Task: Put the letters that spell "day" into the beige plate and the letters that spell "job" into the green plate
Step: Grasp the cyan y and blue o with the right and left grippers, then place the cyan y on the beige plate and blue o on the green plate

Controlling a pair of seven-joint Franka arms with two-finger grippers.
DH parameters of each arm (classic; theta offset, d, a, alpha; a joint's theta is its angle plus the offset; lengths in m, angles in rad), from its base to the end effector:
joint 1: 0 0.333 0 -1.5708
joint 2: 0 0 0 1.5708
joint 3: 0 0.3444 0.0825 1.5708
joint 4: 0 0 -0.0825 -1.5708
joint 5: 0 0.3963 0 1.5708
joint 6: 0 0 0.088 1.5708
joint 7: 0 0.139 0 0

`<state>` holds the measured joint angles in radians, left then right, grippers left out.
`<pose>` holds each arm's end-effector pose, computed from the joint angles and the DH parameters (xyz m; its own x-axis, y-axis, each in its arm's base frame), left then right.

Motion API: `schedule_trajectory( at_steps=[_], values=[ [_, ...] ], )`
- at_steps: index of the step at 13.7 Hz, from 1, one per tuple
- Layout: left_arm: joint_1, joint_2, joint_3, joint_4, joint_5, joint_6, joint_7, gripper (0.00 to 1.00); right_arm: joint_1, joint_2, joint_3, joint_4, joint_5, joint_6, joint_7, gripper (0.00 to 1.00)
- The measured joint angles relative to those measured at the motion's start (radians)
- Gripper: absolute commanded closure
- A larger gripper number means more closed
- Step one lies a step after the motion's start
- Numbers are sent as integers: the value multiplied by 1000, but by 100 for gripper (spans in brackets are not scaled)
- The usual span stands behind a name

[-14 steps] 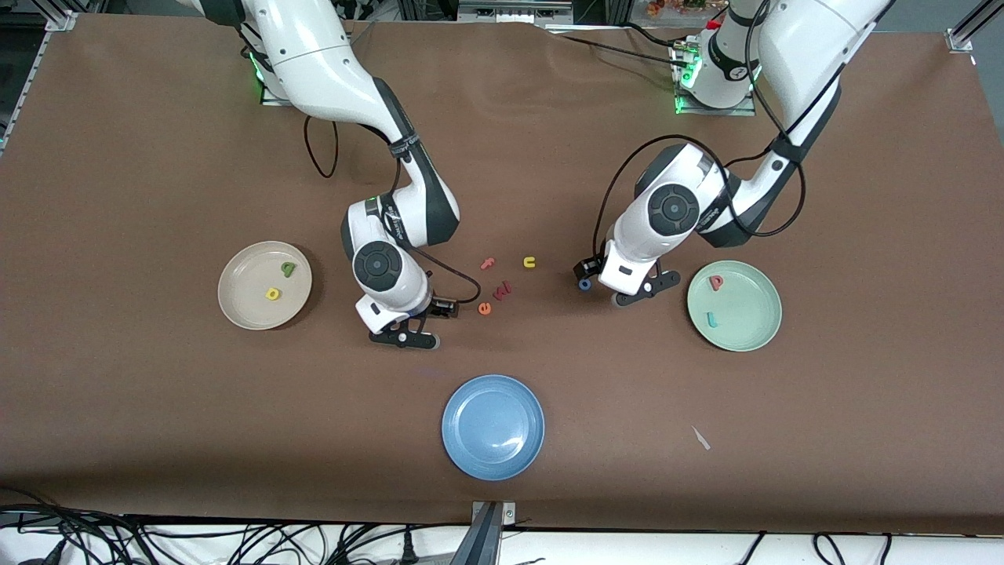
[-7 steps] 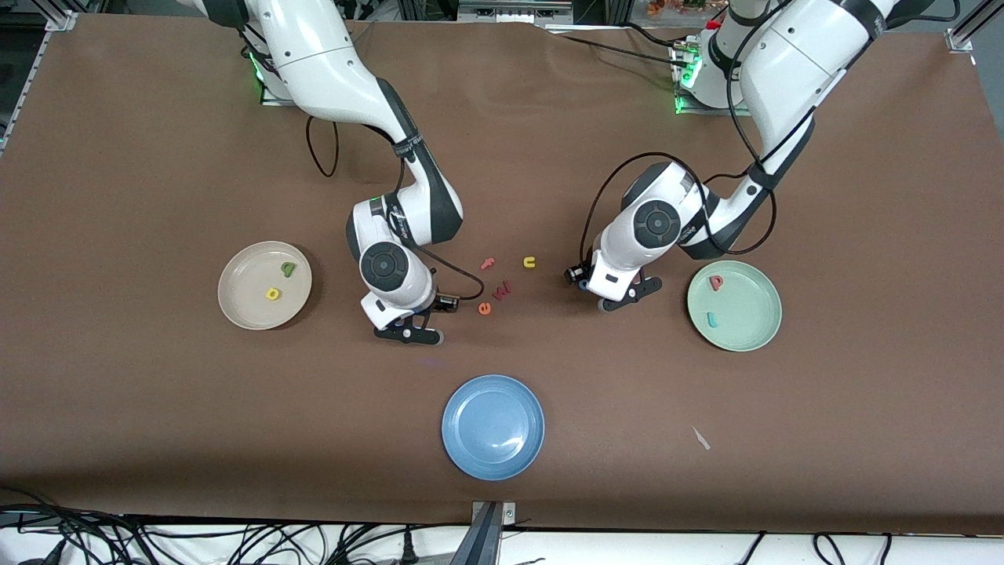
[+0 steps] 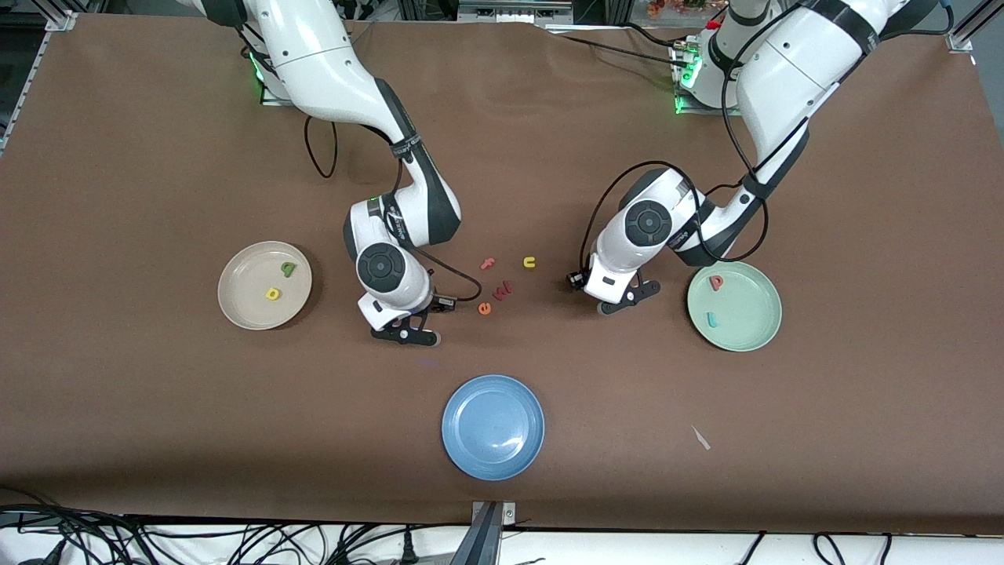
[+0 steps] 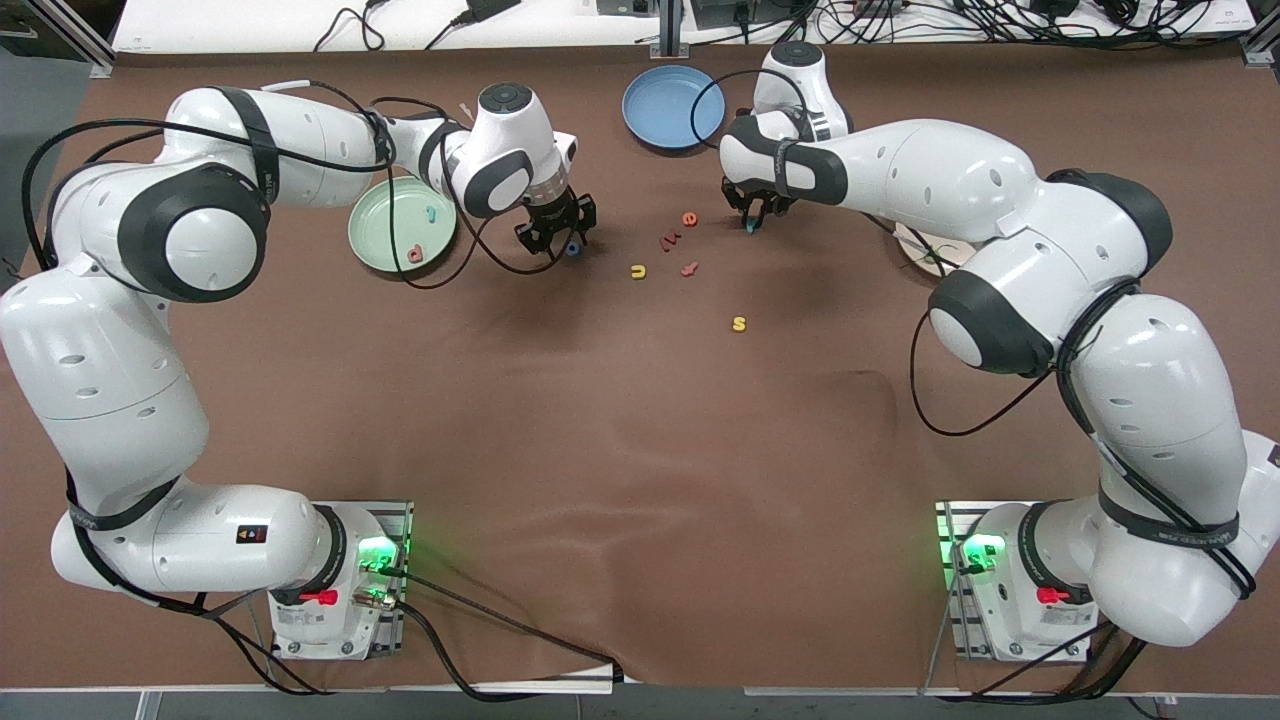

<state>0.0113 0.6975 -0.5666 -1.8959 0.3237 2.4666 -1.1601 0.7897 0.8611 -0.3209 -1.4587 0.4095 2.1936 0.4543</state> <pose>0.5621 -0.3290 0.1618 0.8923 0.4323 -0.1299 0.4440 -0.8925 0.0797 0.6297 0.3881 0.1585 0.9851 -0.1398 -0.0998 -0.1434 -0.9892 -0.0296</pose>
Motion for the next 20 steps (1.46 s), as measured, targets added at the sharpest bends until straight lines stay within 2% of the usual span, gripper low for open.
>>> schedule_trajectory(
  at_steps=[2,3,5,7,10,12,14,18,19,20],
  values=[
    [0,8,0,1,0,18,-1,41,-1,0,-3,5,10,-17,0,91],
    [0,12,1,1,0,21,-1,46,-4,-3,-9,12,10,-49,-2,91],
    [0,19,1,1,0,24,-1,72,-18,-23,-34,28,10,-111,-30,91],
    [0,20,2,3,0,24,-2,91,-30,-59,-91,27,10,-189,-63,91],
    [0,20,2,5,0,24,-5,96,-43,-130,-163,-41,-33,-240,-135,91],
    [0,20,3,7,0,24,-15,96,-43,-207,-197,-135,-90,-246,-199,91],
    [4,18,5,16,0,19,-20,96,-44,-269,-247,-230,-105,-248,-276,91],
    [17,-52,5,44,10,-72,-15,96,-50,-294,-352,-336,-106,-246,-467,86],
    [24,-80,6,45,12,-100,2,96,-58,-293,-370,-348,-106,-245,-511,57],
    [36,-106,6,45,13,-130,36,96,-74,-292,-380,-355,-106,-243,-540,1]
  ],
)
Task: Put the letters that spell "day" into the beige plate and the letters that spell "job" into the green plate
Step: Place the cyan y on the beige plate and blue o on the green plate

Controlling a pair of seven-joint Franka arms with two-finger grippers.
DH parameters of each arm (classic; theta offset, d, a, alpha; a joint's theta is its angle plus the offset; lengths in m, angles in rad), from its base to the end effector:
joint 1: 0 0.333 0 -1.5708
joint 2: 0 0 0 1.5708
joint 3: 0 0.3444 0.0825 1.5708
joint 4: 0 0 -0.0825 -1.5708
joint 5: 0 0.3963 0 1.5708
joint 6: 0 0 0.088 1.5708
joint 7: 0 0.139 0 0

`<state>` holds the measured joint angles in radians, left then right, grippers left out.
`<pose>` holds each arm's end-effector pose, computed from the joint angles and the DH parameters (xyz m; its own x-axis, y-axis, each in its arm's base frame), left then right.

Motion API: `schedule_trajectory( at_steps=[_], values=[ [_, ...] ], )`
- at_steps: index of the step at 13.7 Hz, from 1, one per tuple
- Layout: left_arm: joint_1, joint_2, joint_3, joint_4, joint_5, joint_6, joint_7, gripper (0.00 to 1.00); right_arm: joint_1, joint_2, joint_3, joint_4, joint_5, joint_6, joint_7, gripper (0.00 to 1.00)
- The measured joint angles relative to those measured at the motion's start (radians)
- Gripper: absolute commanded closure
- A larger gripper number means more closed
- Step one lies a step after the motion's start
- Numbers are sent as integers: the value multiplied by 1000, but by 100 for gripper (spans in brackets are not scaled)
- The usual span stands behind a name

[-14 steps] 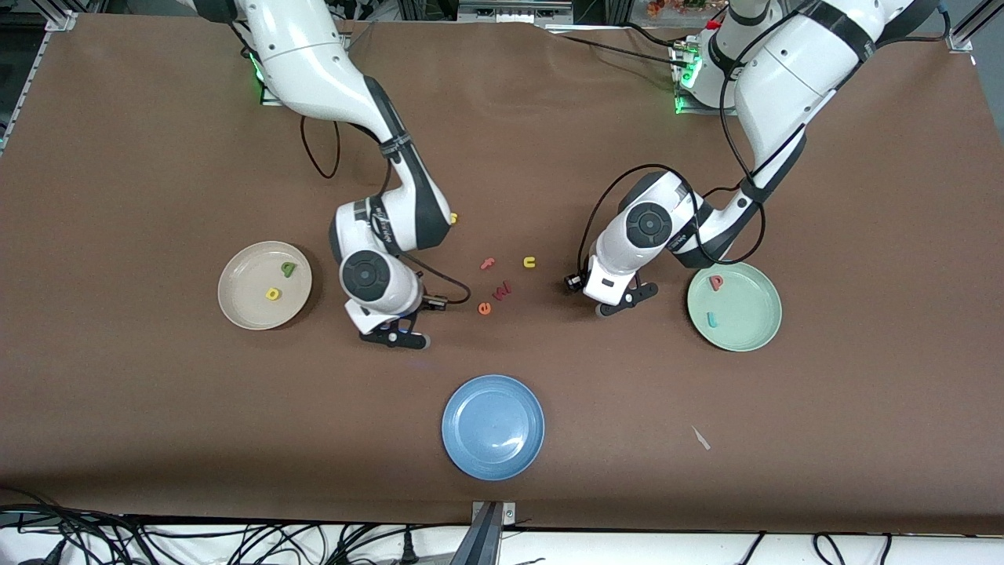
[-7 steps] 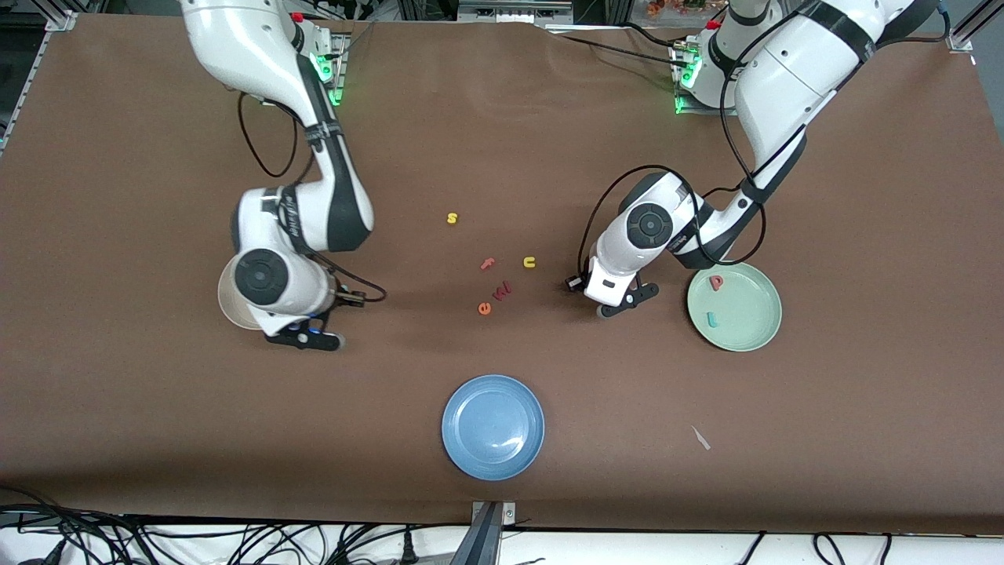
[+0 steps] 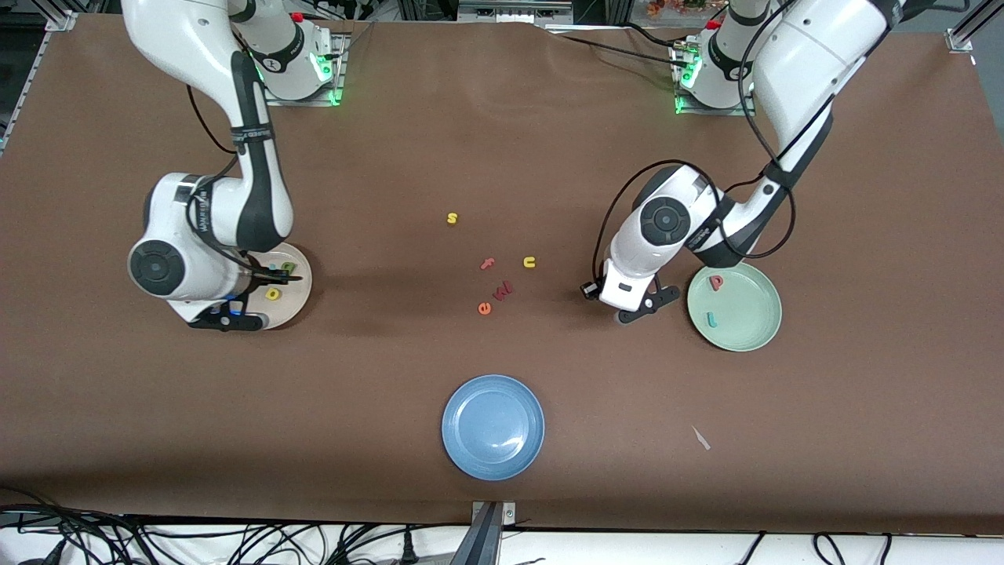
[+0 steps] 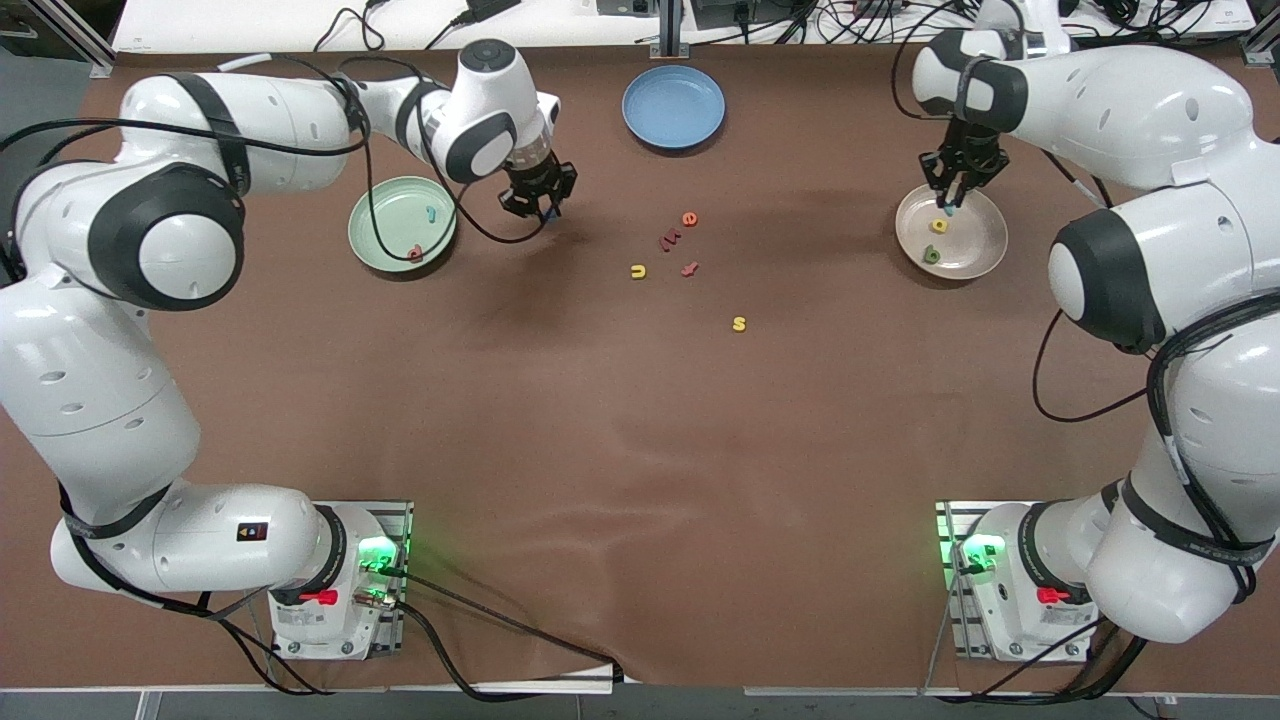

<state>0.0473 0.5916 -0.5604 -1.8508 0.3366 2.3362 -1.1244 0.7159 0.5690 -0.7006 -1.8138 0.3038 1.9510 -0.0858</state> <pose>0.5937 -0.2959 0.2264 0.8985 0.4362 -0.0487 0.4380 -0.8983 0.0359 0.6220 0.0625 0.2532 0.9605 -0.0388 -0.2754 -0.0135 -0.9956 0.0932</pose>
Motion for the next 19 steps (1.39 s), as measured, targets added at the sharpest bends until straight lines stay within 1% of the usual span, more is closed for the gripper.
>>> schedule_trajectory(
  at_steps=[2,4,8,10,13,15,16,17,18,19],
  values=[
    [43,-40,1,0,1,-51,121,96,-37,2,-2,-5,1,6,-33,0],
    [104,-61,3,-1,1,-74,283,96,-41,1,-1,7,3,3,-37,0],
    [240,-69,7,-3,1,-105,646,96,5,1,7,73,8,-77,32,0],
    [311,-69,11,-7,1,-115,843,94,40,0,7,108,9,-129,100,0],
    [423,-52,13,-29,1,-120,1100,94,77,-2,8,147,10,-187,177,0],
    [471,-13,13,-43,1,-120,1204,92,84,-2,8,162,10,-205,192,0],
    [482,11,13,-47,1,-119,1233,88,84,-4,7,168,14,-213,194,0],
    [486,30,13,-50,1,-119,1245,71,83,-11,9,173,15,-215,200,0],
    [486,44,12,-53,1,-118,1250,29,75,-28,21,175,15,-215,212,0],
    [486,51,10,-53,1,-118,1251,0,50,-56,60,175,5,-217,224,0]
  ],
)
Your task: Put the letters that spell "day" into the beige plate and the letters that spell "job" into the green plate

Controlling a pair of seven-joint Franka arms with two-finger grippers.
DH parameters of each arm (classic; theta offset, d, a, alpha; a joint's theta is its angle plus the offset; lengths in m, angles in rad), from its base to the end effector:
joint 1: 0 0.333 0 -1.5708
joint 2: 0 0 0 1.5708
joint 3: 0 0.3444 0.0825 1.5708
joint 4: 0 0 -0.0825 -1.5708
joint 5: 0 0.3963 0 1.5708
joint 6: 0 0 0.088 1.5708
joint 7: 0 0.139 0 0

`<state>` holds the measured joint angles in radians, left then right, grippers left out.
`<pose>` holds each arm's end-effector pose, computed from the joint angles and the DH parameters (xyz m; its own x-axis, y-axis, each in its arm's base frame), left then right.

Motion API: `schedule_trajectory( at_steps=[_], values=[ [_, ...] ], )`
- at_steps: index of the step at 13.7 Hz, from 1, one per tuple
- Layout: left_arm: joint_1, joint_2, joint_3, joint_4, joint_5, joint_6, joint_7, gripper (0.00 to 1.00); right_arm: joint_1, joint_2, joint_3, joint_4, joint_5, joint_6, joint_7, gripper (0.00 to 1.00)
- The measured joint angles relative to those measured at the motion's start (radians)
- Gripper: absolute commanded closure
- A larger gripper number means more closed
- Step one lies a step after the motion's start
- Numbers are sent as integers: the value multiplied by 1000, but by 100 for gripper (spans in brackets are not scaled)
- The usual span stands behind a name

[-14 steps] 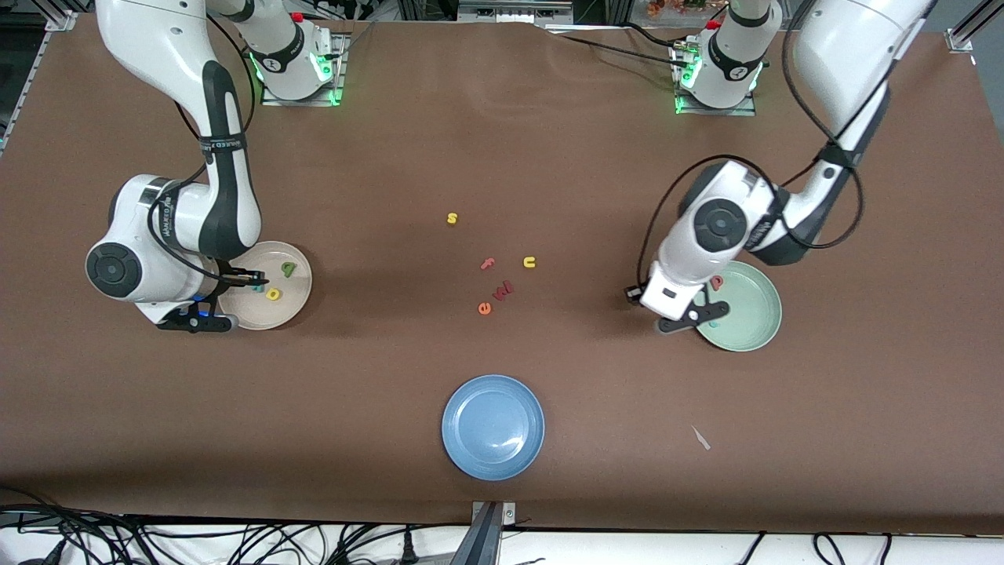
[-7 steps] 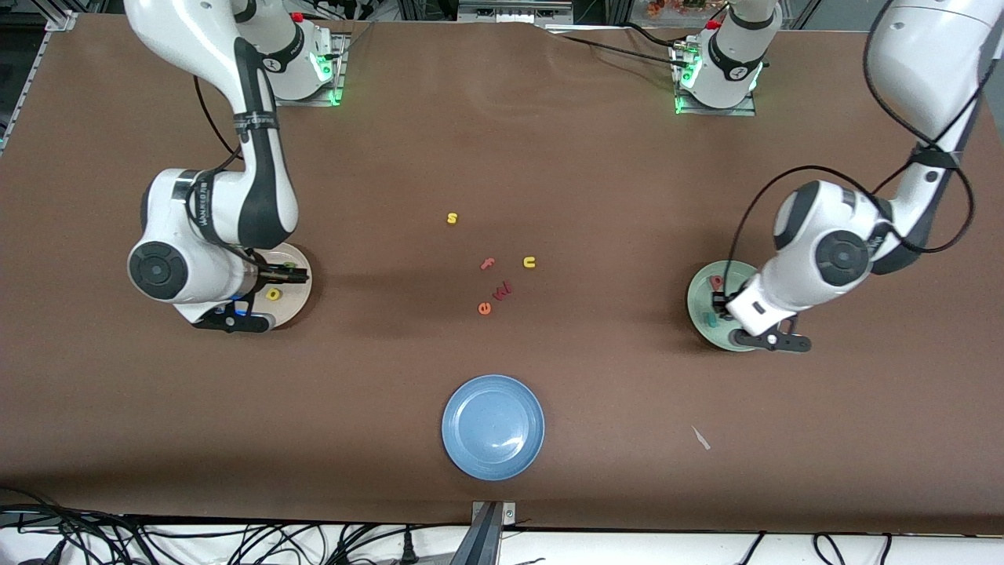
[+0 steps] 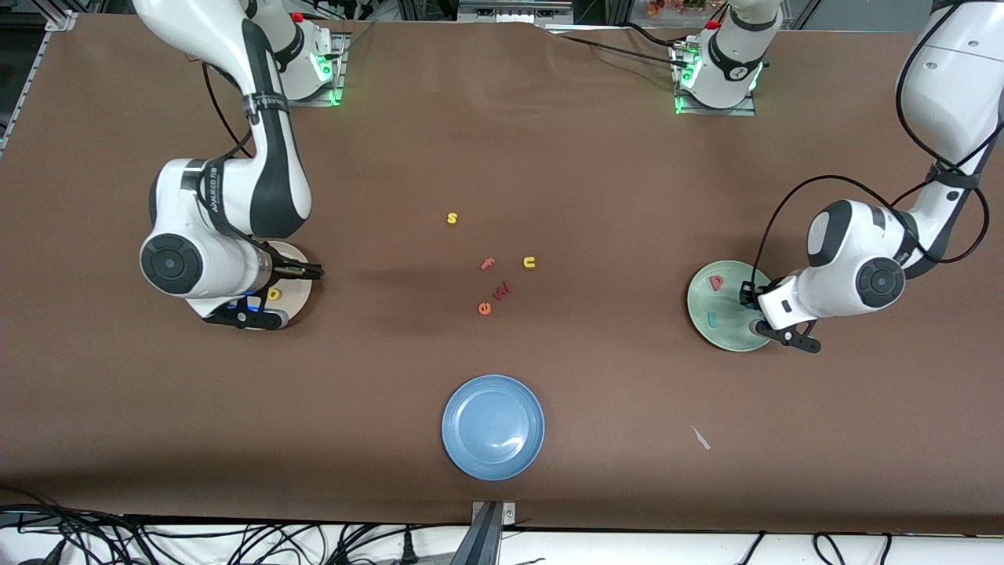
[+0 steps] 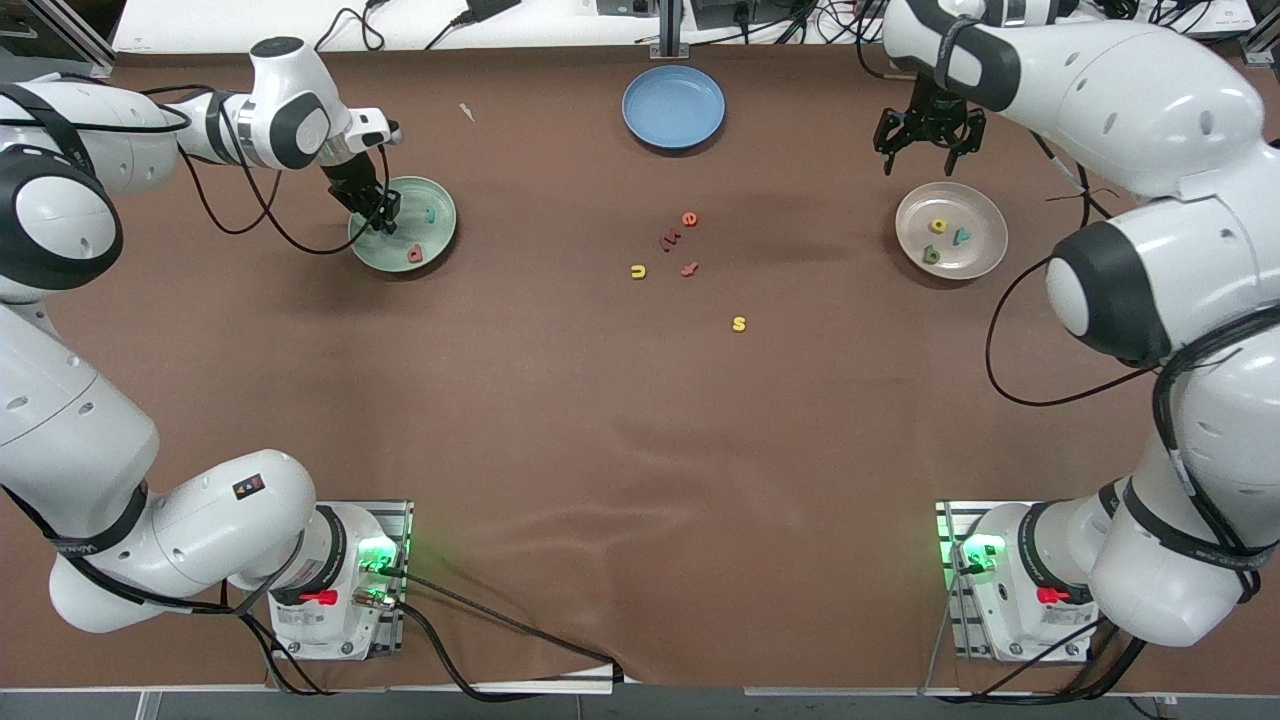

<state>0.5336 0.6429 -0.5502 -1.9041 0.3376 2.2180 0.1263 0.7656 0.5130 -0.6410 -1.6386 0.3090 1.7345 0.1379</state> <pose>0.6190 0.0132 0.1671 0.9286 -0.3232 -0.1822 -0.3043 -0.9444 0.1246 0.6276 0.1597 0.3322 0.9504 -0.1017 -0.2940 -0.0865 -0.9942 0.0644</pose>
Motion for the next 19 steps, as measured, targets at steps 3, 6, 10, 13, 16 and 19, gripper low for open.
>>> schedule_trajectory(
  at_steps=[3,6,10,13,16,19],
  values=[
    [0,2,-3,2,0,1,1,0,-173,-113,217,-5,-109,-8,24,0],
    [1,-28,-14,21,0,-17,3,0,-398,-239,417,-27,-181,-23,20,0],
    [3,-150,-103,115,0,-202,1,0,-557,-387,556,-56,-271,-67,-23,0],
    [1,-201,-191,279,0,-440,1,0,-580,-455,562,-48,-299,-134,-70,0],
    [0,-209,-249,438,0,-622,1,0,-602,-487,563,-22,-299,-177,-98,0],
    [0,-208,-265,501,-2,-664,1,0,-617,-504,563,-10,-300,-208,-122,0]
  ],
)
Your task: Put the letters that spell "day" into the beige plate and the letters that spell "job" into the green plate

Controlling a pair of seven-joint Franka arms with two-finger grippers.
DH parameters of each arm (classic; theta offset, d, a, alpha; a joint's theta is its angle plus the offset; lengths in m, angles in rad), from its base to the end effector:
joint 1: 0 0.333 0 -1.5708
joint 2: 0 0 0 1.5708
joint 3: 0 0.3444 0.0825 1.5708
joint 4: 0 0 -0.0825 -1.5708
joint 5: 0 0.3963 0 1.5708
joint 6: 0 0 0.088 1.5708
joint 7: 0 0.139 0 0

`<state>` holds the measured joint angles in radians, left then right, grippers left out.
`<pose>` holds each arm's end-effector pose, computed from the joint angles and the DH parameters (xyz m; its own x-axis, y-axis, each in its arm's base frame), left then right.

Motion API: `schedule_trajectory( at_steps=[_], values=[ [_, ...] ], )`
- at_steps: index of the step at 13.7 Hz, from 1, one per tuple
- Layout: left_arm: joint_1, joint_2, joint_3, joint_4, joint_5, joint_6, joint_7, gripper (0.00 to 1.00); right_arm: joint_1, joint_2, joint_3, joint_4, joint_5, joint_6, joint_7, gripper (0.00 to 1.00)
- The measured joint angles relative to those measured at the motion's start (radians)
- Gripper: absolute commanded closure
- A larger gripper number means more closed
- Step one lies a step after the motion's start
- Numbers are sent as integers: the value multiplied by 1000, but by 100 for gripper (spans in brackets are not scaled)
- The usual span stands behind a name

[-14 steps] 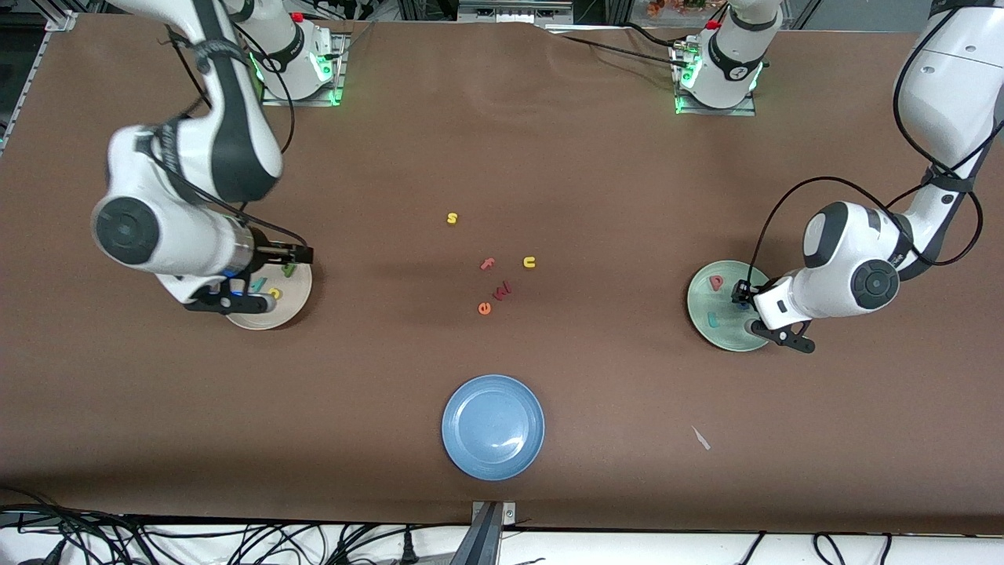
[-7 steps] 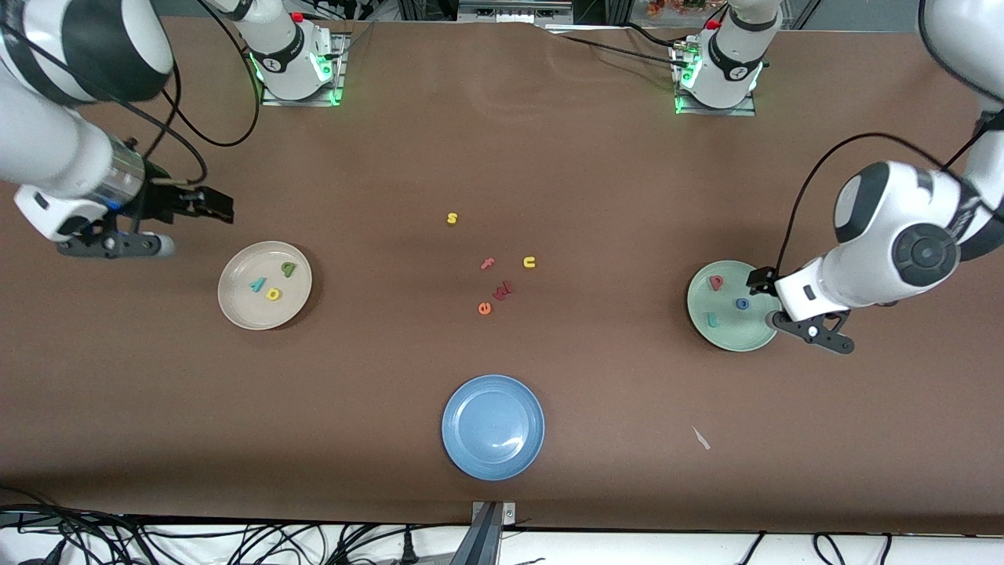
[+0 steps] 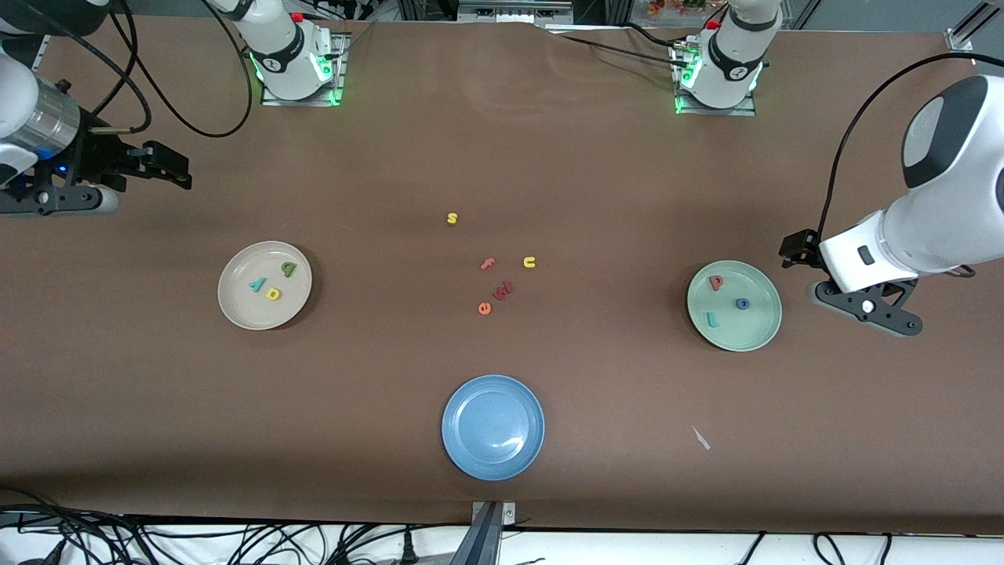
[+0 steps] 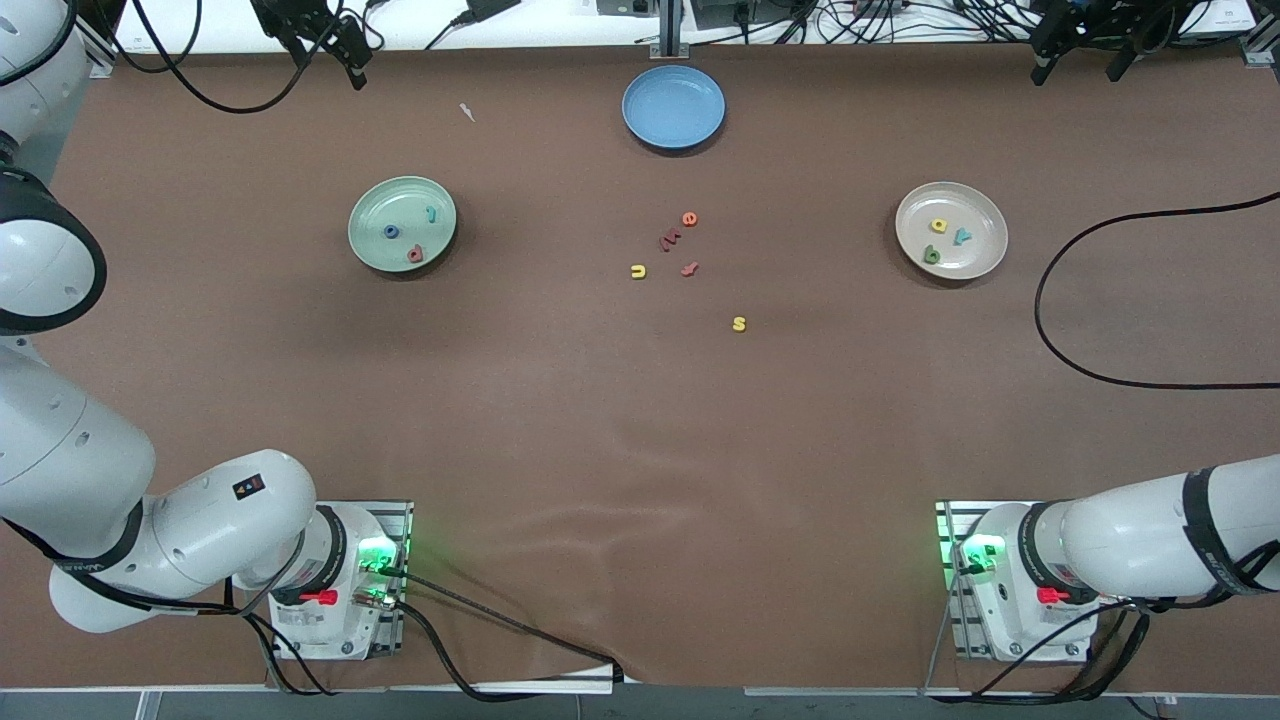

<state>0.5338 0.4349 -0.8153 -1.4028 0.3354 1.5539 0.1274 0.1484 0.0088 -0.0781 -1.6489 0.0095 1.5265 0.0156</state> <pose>0.6590 -0.0523 0.4959 0.9087 -0.3890 -0.1513 -0.3937 -0.9192 -0.0014 0.5551 0.0406 0.5752 0.9899 0.0544 -0.1309 0.0540 -0.9985 -0.0067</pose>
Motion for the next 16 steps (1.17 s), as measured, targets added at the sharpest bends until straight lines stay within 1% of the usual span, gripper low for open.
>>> schedule_trajectory(
  at_steps=[4,6,7,8,9,10,12,13,14,16],
  values=[
    [-1,1,-6,48,-6,-5,0,0,-27,-2,0,11,0,-8,-26,0],
    [-20,-14,-7,68,-7,-9,0,0,-31,-2,-1,12,0,-8,-27,0],
    [-43,-33,10,72,-7,-11,-2,0,-32,-2,-4,12,0,-8,-28,0],
    [-78,-60,50,74,-19,-15,-3,0,-32,-2,-12,12,0,-8,-35,0],
    [-127,-92,118,74,-64,-20,-3,0,-32,-2,-21,12,0,-8,-48,0],
    [-193,-127,214,73,-123,-25,-3,0,-32,-2,-28,12,0,-8,-59,0],
    [-344,-186,437,68,-218,-33,-3,0,-32,-2,-30,12,0,-8,-63,0],
    [-413,-209,536,58,-238,-38,-2,0,-32,-1,-30,12,0,-8,-63,0],
    [-464,-233,608,37,-244,-40,-2,0,-32,-1,-30,12,0,-8,-63,0],
    [-523,-288,692,-40,-258,-23,-2,0,-32,-1,-30,12,0,-8,-62,0]
  ],
)
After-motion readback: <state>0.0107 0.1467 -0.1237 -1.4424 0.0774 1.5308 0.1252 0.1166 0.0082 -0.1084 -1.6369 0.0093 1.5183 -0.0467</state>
